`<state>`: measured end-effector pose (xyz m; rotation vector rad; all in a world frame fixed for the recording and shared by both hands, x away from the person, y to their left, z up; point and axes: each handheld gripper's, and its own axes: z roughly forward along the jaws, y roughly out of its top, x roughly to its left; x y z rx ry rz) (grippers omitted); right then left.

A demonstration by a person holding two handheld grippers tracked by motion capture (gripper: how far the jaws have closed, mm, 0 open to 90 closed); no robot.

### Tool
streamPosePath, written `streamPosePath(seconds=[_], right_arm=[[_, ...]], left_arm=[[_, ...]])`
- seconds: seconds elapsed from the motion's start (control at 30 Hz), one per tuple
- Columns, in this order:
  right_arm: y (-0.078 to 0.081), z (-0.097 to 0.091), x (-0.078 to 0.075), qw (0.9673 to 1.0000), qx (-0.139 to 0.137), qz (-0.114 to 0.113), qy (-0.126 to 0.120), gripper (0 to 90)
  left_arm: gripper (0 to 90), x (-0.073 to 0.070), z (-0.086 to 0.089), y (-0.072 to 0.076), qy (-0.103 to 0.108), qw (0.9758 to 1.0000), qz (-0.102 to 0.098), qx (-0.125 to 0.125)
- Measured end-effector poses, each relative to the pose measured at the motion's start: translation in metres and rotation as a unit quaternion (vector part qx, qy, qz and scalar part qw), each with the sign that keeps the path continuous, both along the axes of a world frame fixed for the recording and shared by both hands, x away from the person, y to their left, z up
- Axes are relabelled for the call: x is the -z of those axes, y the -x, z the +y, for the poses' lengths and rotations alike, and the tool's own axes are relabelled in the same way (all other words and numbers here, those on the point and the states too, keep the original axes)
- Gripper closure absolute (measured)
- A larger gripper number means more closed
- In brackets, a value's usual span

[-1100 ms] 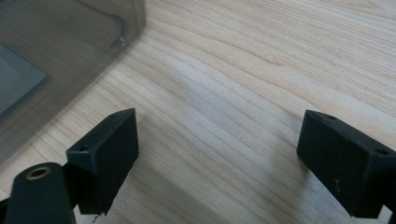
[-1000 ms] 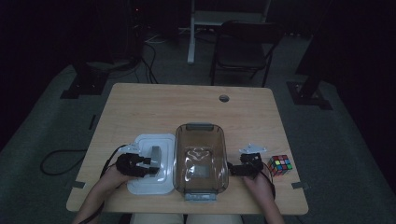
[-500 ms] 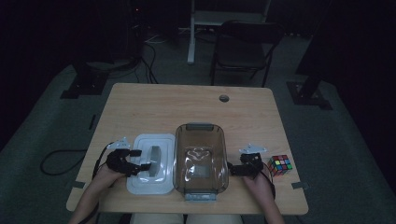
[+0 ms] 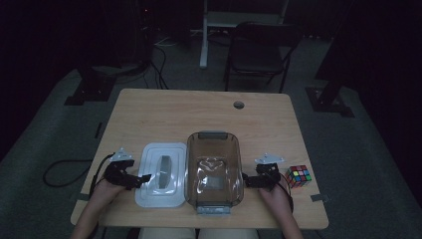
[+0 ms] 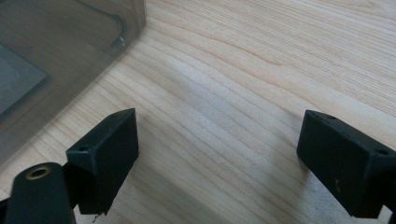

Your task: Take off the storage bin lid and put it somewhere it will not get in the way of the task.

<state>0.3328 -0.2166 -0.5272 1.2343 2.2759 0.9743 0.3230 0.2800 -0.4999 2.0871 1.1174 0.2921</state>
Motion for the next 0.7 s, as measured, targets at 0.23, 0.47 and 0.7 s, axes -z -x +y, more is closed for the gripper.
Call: streamPosePath(seconds=[0.23, 0.47, 0.7], right_arm=[[0.0, 0.0, 0.0, 1.0, 0.0, 0.0, 0.0, 12.5], [0.0, 0.0, 0.0, 1.0, 0.0, 0.0, 0.0, 12.5], [0.0, 0.0, 0.0, 1.0, 0.0, 0.0, 0.0, 12.5]], left_arm=[[1.1, 0.0, 0.011, 0.007, -0.015, 0.9973, -0.019, -0.069], [1.1, 0.011, 0.023, 0.009, -0.042, 0.9918, -0.008, -0.12], [1.1, 0.018, 0.034, 0.011, -0.047, 0.9863, -0.003, -0.158]])
